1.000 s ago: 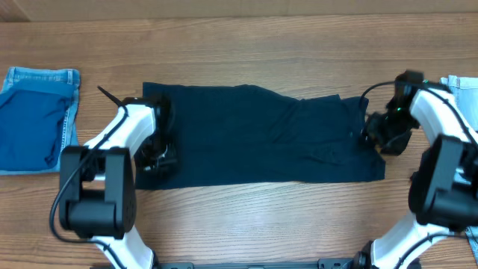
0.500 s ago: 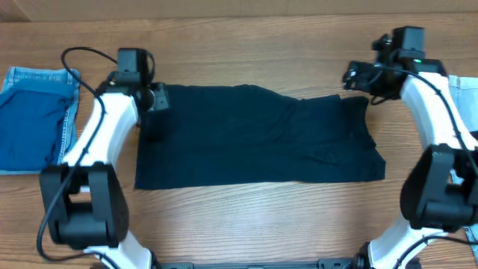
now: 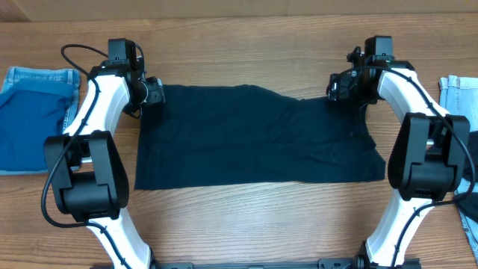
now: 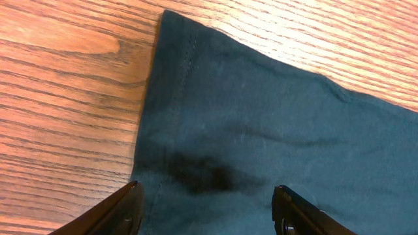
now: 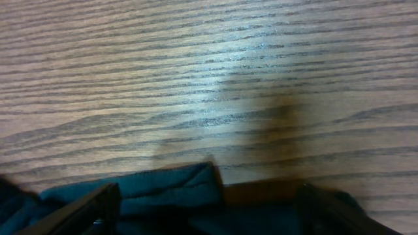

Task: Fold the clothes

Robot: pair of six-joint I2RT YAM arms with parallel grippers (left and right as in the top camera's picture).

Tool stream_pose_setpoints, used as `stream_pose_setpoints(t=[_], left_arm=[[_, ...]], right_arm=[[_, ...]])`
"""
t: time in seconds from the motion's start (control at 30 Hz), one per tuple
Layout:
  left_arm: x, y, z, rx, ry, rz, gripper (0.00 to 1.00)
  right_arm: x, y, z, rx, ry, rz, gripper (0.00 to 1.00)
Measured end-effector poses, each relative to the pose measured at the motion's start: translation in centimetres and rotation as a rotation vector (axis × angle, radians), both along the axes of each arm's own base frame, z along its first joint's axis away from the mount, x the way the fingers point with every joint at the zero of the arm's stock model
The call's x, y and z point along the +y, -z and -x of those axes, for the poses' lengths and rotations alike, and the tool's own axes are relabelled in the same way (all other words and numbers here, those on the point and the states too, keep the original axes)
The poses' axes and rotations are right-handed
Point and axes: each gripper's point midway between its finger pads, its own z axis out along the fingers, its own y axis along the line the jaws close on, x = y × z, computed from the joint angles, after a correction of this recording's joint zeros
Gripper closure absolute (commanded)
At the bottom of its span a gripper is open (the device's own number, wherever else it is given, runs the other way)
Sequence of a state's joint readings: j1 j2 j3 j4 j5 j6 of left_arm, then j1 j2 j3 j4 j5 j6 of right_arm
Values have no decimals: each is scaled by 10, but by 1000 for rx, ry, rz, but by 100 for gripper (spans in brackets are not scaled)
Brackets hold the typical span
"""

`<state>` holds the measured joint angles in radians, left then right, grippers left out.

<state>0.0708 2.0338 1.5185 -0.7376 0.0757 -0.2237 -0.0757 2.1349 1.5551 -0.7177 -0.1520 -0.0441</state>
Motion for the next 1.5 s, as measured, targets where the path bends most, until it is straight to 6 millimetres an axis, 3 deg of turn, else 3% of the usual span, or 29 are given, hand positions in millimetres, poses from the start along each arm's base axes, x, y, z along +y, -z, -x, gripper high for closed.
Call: stream_pose_setpoints(t=[0.2, 0.37, 0.47, 0.53, 0.67, 0.73, 1.07, 1.2, 1.33, 1.37, 1.4, 1.47, 1.5], left_arm=[[-2, 1, 4, 18, 4, 9, 33], [-2, 2, 7, 30, 16, 9, 33], [-2, 2, 8, 31, 17, 8, 33], [-2, 2, 8, 32, 17, 8, 33], [-2, 2, 8, 34, 17, 9, 33], [-2, 2, 8, 35, 17, 9, 33], [-2, 2, 8, 34, 18, 9, 33], [-3, 3, 9, 39, 18, 9, 33], [-3, 3, 10, 39, 18, 9, 33], [-3, 3, 10, 39, 17, 9, 33], [-3, 3, 10, 40, 18, 9, 33], [-3, 3, 11, 44, 18, 9, 33], [-3, 3, 11, 44, 18, 9, 33]], right_arm=[[14, 16, -4, 9, -65, 75, 24], [11, 19, -1, 36, -63, 139, 30], [5, 20, 5, 60, -54, 167, 44], [2, 21, 6, 65, -46, 174, 49], [0, 20, 5, 65, -42, 175, 86], [0, 20, 5, 66, -38, 170, 96], [1, 16, 6, 80, -2, 155, 96], [0, -3, -7, 28, 20, 151, 96], [-1, -17, -7, 10, 30, 157, 96], [-2, -17, -8, 8, 39, 162, 93], [-4, -17, -8, 7, 46, 168, 80], [-11, -18, -9, 7, 73, 186, 78], [-12, -18, -9, 7, 79, 188, 73]])
